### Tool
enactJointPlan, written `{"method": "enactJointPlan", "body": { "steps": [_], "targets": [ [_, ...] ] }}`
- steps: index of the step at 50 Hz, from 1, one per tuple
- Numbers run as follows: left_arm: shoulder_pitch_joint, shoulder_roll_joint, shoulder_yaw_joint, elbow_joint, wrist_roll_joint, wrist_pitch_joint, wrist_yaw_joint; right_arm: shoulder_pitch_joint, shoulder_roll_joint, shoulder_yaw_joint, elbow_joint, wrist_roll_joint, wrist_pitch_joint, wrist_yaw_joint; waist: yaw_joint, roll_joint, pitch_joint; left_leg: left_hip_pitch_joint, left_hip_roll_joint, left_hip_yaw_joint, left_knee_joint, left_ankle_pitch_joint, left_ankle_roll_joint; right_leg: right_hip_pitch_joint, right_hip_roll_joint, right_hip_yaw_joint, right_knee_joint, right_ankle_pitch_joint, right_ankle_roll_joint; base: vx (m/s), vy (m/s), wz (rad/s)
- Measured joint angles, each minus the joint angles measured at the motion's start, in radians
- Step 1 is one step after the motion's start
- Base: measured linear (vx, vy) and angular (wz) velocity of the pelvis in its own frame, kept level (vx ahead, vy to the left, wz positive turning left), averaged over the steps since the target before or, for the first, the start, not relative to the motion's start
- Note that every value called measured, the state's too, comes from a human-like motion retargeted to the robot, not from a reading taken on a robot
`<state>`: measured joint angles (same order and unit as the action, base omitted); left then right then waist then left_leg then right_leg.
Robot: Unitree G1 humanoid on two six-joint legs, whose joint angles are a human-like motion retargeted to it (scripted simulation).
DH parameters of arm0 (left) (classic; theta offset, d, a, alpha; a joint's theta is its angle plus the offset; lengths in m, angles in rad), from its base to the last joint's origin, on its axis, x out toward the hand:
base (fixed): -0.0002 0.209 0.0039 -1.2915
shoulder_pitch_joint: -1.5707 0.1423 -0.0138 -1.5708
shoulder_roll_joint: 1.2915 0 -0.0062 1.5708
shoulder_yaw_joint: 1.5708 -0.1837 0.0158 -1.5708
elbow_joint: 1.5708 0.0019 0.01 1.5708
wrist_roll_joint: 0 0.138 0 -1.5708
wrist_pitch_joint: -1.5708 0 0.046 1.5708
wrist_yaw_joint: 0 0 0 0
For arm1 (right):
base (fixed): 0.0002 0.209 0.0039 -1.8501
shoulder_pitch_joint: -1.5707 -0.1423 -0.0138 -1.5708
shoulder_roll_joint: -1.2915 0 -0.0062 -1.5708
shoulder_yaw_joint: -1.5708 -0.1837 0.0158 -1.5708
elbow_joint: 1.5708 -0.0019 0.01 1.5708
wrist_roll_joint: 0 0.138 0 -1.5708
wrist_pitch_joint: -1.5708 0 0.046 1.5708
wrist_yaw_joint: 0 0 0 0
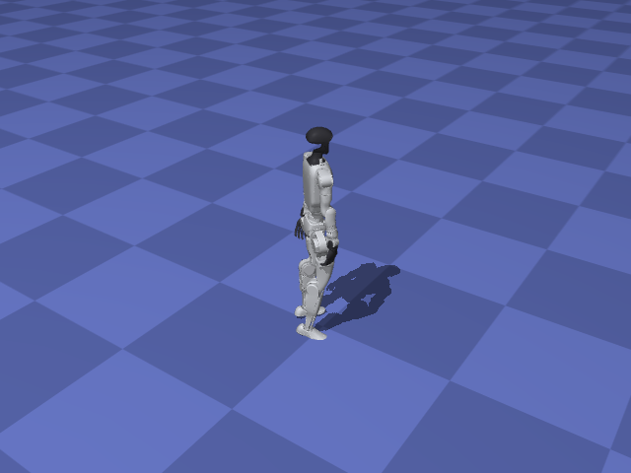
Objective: In place motions
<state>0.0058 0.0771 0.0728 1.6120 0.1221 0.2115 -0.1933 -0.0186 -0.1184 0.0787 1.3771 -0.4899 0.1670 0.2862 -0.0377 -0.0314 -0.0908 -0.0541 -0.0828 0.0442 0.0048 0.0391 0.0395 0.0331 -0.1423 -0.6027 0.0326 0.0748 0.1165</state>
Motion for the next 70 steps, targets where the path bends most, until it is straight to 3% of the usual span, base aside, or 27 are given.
{"method": "enactJointPlan", "body": {
  "steps": [5,23,43,70],
  "targets": [
    [-0.002,0.002,-0.02,-0.015,0.035,0.0,0.025,0.012,0.002,0.007,0.016,-0.02,-0.012,0.055,0.022,0.001,-0.003,-0.009,0.006,0.022,0.006,-0.002,0.0,-0.009,-0.001,0.031,0.0,0.005,0.0,0.01,0.02,-0.31],
    [-0.048,0.025,-0.046,-0.053,0.034,0.012,-0.029,0.041,-0.02,-0.038,0.12,-0.013,0.006,0.034,0.122,0.016,-0.011,-0.002,0.034,0.161,0.01,-0.055,0.008,-0.032,0.009,0.188,0.018,-0.005,0.01,-0.01,0.02,-0.46],
    [-0.043,0.002,-0.07,-0.033,0.039,0.008,-0.044,0.015,-0.008,-0.027,0.071,-0.013,-0.008,0.047,0.014,0.029,-0.022,0.026,0.019,0.109,-0.005,-0.078,0.018,-0.034,0.011,0.128,0.01,0.011,-0.003,0.0,0.0,0.11],
    [-0.039,0.006,-0.063,-0.025,0.039,0.01,-0.048,0.028,-0.019,-0.035,0.109,-0.027,-0.002,0.041,0.022,0.026,-0.028,0.035,0.029,0.139,-0.008,-0.079,0.019,-0.034,0.026,0.151,0.01,0.007,-0.01,0.0,0.0,-0.01]
  ]
}}
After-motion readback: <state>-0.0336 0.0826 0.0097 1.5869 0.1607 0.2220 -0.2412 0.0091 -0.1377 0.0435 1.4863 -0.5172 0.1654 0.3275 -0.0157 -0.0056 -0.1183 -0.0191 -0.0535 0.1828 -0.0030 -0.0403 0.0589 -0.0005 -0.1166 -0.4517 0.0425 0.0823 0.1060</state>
